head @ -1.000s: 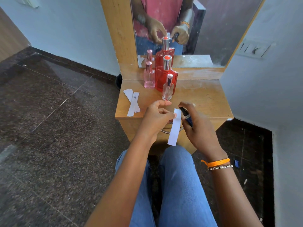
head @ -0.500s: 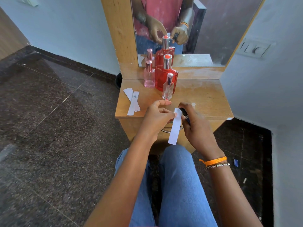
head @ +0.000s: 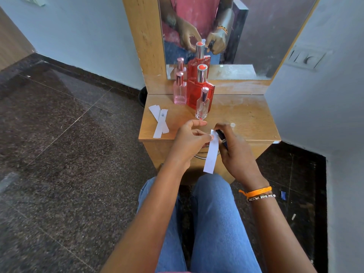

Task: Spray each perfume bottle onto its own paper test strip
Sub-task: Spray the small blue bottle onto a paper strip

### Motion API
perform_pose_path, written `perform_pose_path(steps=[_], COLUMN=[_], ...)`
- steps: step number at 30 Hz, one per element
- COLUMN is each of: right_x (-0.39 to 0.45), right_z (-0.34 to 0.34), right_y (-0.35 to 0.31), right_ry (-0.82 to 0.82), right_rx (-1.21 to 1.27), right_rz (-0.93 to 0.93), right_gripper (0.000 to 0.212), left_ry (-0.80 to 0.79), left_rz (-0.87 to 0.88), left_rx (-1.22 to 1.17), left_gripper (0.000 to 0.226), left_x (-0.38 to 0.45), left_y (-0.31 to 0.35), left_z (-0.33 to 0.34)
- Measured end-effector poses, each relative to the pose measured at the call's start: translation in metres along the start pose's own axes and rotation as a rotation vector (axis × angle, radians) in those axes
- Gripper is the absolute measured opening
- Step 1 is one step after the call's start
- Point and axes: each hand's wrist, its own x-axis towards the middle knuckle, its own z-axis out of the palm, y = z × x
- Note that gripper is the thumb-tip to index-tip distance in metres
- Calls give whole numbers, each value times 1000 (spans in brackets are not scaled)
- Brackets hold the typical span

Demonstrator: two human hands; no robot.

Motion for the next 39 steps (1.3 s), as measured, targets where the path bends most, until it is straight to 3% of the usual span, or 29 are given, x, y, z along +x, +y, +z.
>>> perform_pose_path(steps=[12,19,24,33,39], right_x=[-2,-8,-3,12,24], right_z=[-1,-6,-1,-7,-12], right_y=[-2,-11,-14,-12,-12], right_ry=[57,191,239,365,369], right_rx=[80,495,622,485,387], right_rz=[64,242,328,294,257], right_gripper=[54,41,44,47,46], left_ry=[-7,13,24,2,56], left_rz=[6,5,31,35,96], left_rx=[-6,-36,-41,21,90], left_gripper=[36,36,35,40,20], left_x=[0,1,2,1,17], left_y=[-3,-3,0,-8,-6], left_z=[1,0,5,6,14])
